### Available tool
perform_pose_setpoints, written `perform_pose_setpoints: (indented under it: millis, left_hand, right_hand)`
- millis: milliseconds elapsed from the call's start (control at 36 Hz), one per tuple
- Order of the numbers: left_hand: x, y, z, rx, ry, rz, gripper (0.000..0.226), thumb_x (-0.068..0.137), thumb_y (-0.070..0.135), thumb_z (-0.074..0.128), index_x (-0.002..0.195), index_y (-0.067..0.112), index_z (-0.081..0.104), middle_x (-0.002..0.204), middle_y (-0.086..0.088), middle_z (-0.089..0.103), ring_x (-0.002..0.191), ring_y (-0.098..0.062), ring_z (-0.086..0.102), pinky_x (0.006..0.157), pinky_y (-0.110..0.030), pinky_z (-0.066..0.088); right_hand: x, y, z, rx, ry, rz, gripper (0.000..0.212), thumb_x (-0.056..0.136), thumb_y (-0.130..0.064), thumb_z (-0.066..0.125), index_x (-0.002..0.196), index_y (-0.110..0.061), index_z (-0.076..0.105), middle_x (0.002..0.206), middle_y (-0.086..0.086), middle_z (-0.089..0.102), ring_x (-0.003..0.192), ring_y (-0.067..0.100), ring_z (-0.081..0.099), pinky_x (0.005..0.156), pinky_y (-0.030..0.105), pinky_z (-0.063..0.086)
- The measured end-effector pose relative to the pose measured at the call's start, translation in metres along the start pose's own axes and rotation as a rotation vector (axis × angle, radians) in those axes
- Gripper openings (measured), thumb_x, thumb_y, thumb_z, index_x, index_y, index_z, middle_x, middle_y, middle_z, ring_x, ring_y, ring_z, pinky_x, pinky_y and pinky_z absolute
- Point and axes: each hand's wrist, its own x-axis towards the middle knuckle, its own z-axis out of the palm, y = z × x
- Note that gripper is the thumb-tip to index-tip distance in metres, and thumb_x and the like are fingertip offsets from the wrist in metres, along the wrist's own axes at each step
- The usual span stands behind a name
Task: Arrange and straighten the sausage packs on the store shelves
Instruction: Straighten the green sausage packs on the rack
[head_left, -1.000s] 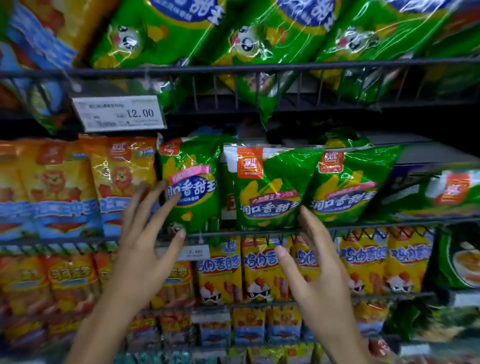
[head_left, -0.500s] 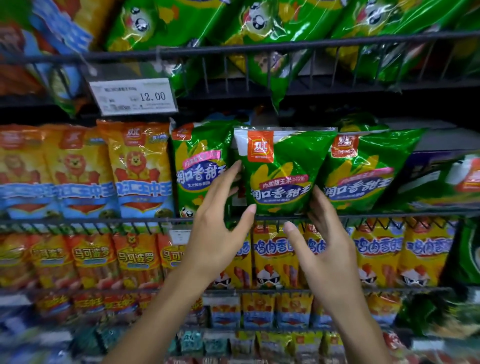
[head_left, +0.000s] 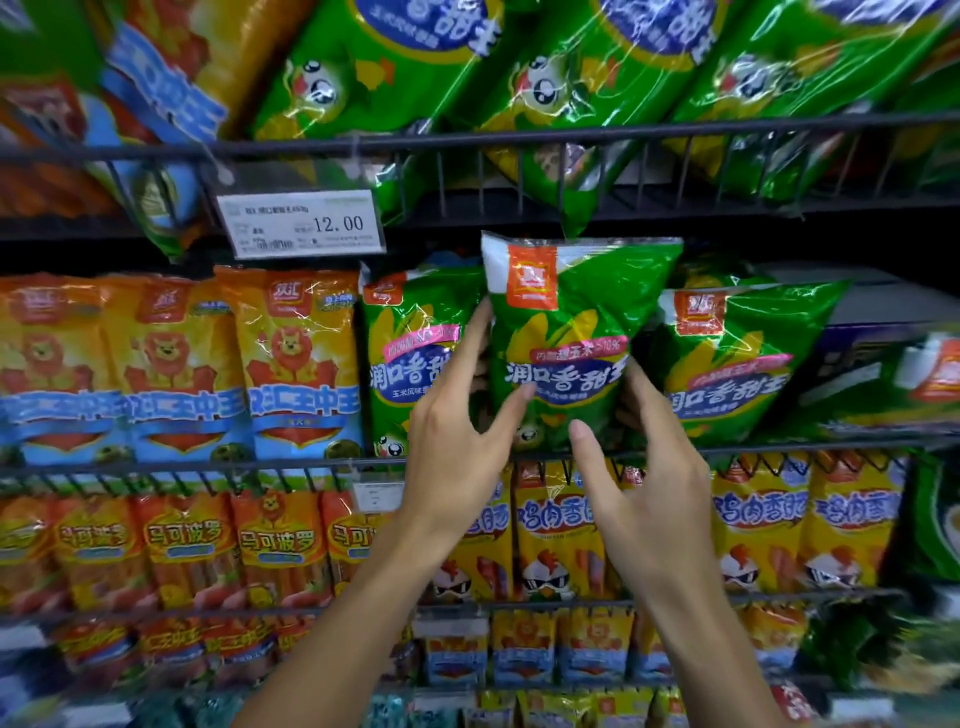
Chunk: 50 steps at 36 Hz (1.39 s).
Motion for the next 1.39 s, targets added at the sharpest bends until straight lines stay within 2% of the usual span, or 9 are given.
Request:
perform_pose_setpoints:
  millis: [278, 472, 583, 944, 1083, 1139, 1194, 1306, 1389]
  left_hand:
    - [-0.005, -0.016, -0.001, 0.175, 0.121, 0.252, 0.072, 0.097, 0.009, 0.068, 0.158, 0.008, 0.029, 0.164, -0.008, 0.027, 0.153, -0.020, 0.028, 0.122, -0.038, 0.034]
    - [-0.008, -0.023, -0.006, 0.447, -0.094, 0.533, 0.056, 0.097, 0.013, 0.068, 0.149, 0.013, 0.048, 0.164, -0.008, 0.031, 0.156, -0.040, 0.011, 0.127, -0.050, 0.016]
    - [0.003, -0.035, -0.015, 0.559, -0.210, 0.507, 0.062, 0.100, 0.022, 0.063, 0.156, 0.018, 0.037, 0.169, -0.004, 0.021, 0.157, -0.036, 0.002, 0.126, -0.055, 0.018]
    - [0.031, -0.031, -0.022, 0.757, -0.354, 0.510, 0.065, 0.108, 0.042, 0.043, 0.163, 0.027, 0.013, 0.172, 0.003, 0.000, 0.157, -0.031, -0.008, 0.126, -0.057, 0.007]
    - [0.025, -0.038, -0.020, 0.804, -0.368, 0.513, 0.068, 0.107, 0.043, 0.044, 0.163, 0.027, 0.010, 0.172, 0.000, -0.003, 0.158, -0.031, -0.006, 0.125, -0.060, 0.011]
    - [0.024, -0.039, -0.020, 0.769, -0.342, 0.503, 0.067, 0.107, 0.040, 0.047, 0.163, 0.024, 0.014, 0.172, -0.003, 0.000, 0.158, -0.031, -0.004, 0.125, -0.059, 0.011]
    - [0.024, -0.038, -0.020, 0.694, -0.293, 0.485, 0.067, 0.105, 0.036, 0.051, 0.162, 0.021, 0.019, 0.171, -0.004, 0.004, 0.158, -0.030, -0.002, 0.126, -0.057, 0.007]
    - [0.038, -0.033, -0.020, 0.728, -0.241, 0.482, 0.064, 0.106, 0.040, 0.046, 0.162, 0.022, 0.020, 0.171, -0.002, 0.006, 0.158, -0.029, -0.004, 0.127, -0.055, 0.002]
    - [0.047, -0.038, -0.022, 0.817, -0.260, 0.457, 0.062, 0.107, 0.048, 0.033, 0.163, 0.028, 0.014, 0.172, 0.001, 0.003, 0.158, -0.025, -0.002, 0.127, -0.055, 0.005]
  right_hand:
    - [0.000, 0.016, 0.016, -0.058, -0.146, -0.005, 0.079, 0.098, -0.046, 0.057, 0.161, -0.036, 0.010, 0.162, -0.019, 0.023, 0.147, -0.004, 0.021, 0.116, 0.022, 0.025]
    - [0.020, 0.016, 0.014, 0.028, -0.128, 0.030, 0.065, 0.103, -0.049, 0.041, 0.161, -0.034, 0.014, 0.161, -0.015, 0.031, 0.145, 0.000, 0.032, 0.115, 0.025, 0.032]
    - [0.034, 0.018, 0.018, -0.057, -0.224, 0.073, 0.070, 0.098, -0.063, 0.028, 0.159, -0.030, 0.019, 0.097, -0.002, 0.065, 0.079, 0.011, 0.065, 0.075, 0.036, 0.051]
    - [0.050, 0.019, 0.023, -0.330, -0.079, 0.015, 0.056, 0.100, -0.061, 0.026, 0.125, -0.014, 0.044, 0.069, 0.005, 0.061, 0.058, 0.032, 0.061, 0.050, 0.043, 0.050]
    - [0.045, 0.024, 0.023, -0.295, -0.126, 0.038, 0.070, 0.098, -0.064, 0.021, 0.143, -0.015, 0.038, 0.081, 0.006, 0.066, 0.067, 0.029, 0.065, 0.058, 0.047, 0.054]
    - [0.039, 0.024, 0.022, -0.236, -0.108, -0.013, 0.067, 0.100, -0.060, 0.029, 0.154, -0.020, 0.029, 0.114, 0.005, 0.070, 0.089, 0.025, 0.069, 0.072, 0.047, 0.058]
    - [0.028, 0.022, 0.020, -0.160, -0.066, -0.059, 0.068, 0.101, -0.053, 0.042, 0.160, -0.028, 0.017, 0.154, -0.004, 0.046, 0.127, 0.016, 0.057, 0.096, 0.039, 0.056]
    - [0.019, 0.013, 0.022, -0.106, 0.039, -0.227, 0.075, 0.100, -0.032, 0.057, 0.162, -0.024, 0.015, 0.166, -0.008, 0.018, 0.151, 0.004, 0.023, 0.114, 0.013, 0.030]
    - [0.028, 0.010, 0.030, -0.169, 0.008, -0.361, 0.070, 0.100, -0.021, 0.061, 0.159, -0.015, 0.024, 0.168, -0.001, 0.016, 0.156, 0.017, 0.012, 0.125, 0.034, 0.021]
